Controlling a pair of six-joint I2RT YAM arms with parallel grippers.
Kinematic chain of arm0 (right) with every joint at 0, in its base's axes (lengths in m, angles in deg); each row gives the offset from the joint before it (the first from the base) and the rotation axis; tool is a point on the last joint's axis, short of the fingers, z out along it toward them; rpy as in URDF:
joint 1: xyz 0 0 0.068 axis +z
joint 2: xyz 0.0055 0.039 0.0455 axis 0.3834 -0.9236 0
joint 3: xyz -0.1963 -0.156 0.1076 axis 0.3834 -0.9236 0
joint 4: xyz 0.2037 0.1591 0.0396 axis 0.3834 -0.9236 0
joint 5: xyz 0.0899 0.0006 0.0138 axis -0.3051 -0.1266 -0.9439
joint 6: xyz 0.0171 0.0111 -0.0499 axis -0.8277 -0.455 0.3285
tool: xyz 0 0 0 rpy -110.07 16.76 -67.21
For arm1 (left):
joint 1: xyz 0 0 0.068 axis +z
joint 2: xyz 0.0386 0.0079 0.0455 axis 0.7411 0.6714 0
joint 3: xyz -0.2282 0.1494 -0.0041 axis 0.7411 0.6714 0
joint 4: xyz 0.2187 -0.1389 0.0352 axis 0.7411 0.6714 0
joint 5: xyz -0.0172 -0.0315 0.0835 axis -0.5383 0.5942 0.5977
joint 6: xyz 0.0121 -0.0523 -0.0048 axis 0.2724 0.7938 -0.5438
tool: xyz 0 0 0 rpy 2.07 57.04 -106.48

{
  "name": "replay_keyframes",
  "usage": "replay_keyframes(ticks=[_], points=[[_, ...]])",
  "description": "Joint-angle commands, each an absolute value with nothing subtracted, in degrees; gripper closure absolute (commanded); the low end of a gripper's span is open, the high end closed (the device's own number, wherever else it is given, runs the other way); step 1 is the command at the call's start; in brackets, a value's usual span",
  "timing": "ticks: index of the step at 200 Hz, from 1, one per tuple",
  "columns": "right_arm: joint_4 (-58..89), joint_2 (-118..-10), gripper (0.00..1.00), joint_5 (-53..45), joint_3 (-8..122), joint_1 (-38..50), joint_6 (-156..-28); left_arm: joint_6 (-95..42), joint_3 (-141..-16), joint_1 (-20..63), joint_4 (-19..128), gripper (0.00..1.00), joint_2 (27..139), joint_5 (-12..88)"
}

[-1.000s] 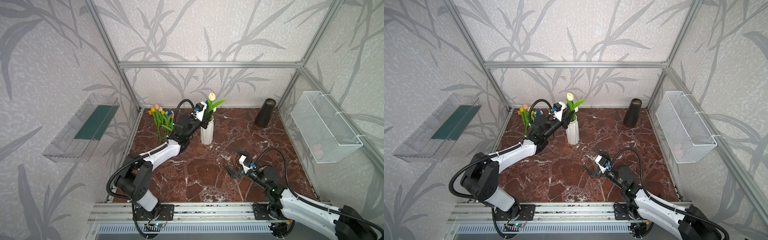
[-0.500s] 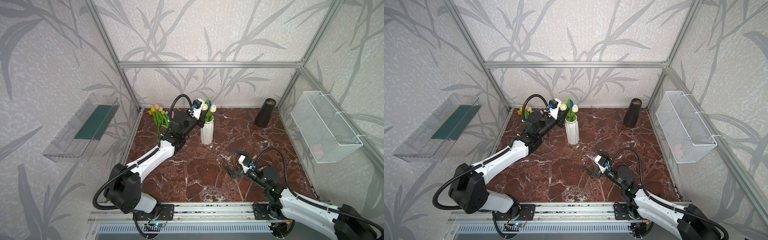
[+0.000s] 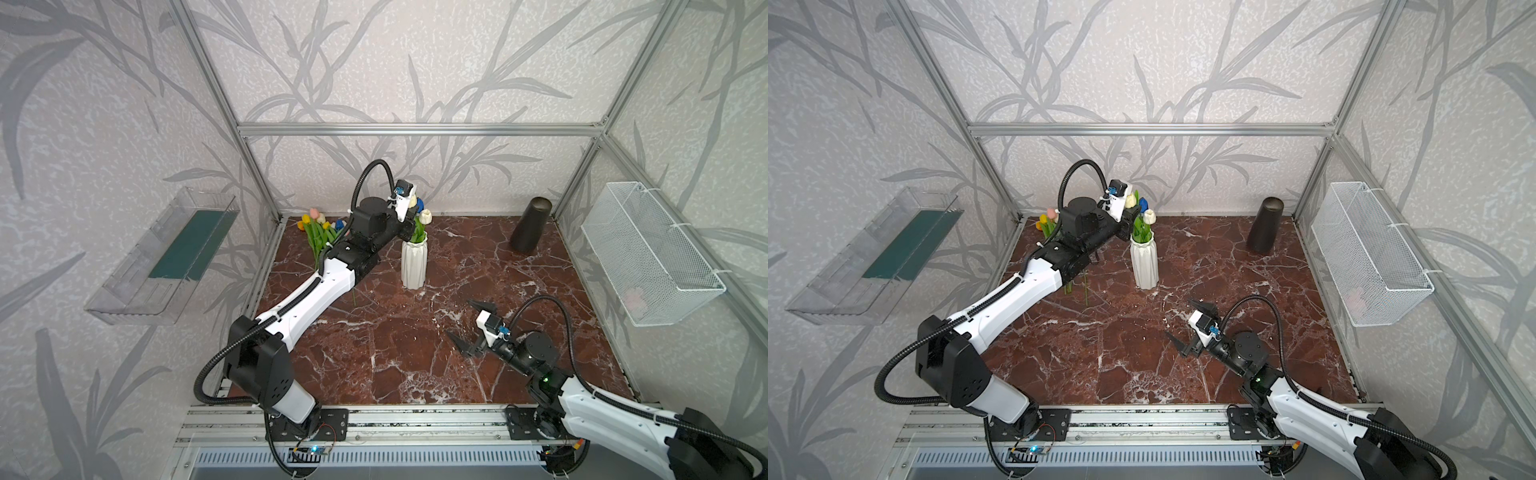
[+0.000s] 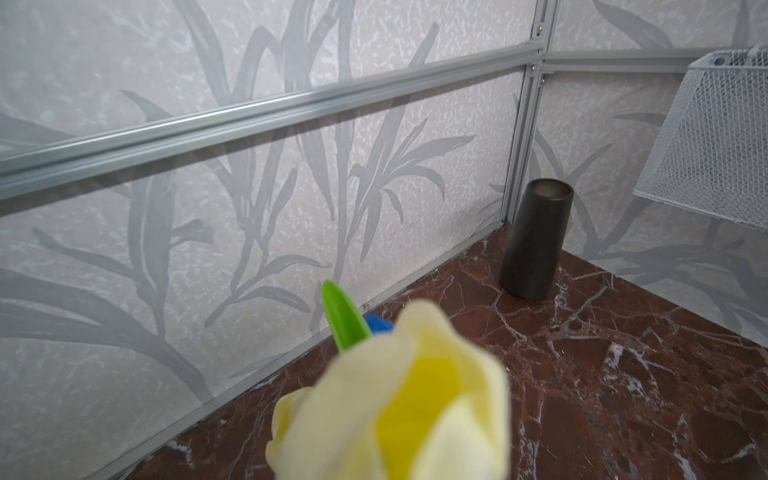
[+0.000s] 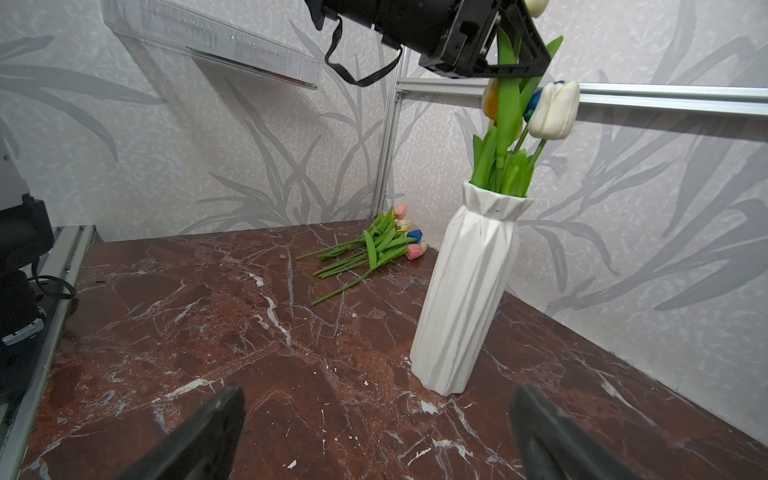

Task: Arrange the flowers into the vase
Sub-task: 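Lower the white tulip stem into the vase with the left gripper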

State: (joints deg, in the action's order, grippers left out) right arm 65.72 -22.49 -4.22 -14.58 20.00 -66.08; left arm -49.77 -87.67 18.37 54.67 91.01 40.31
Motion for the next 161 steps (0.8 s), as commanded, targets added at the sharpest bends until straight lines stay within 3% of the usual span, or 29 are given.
replay_keyframes(ticks=[1,92,137,161], points=[[67.2,-21.9,0.00,-4.6,-13.5,20.3,-66.2,-51.0,-90.4,18.6,62.0,0.76,92.5,40.3],[67.5,-22.9,0.00,-4.6,-13.4,20.3,-66.2,-53.0,-90.8,18.0,64.9,0.77,94.3,38.3],[67.5,-23.0,0.00,-4.7,-13.4,20.3,-66.3,-52.4,-91.1,17.9,63.5,0.69,92.9,38.0],[67.6,-23.0,0.00,-4.6,-13.4,20.3,-66.3,-51.7,-92.1,17.9,64.3,0.57,91.4,37.5]])
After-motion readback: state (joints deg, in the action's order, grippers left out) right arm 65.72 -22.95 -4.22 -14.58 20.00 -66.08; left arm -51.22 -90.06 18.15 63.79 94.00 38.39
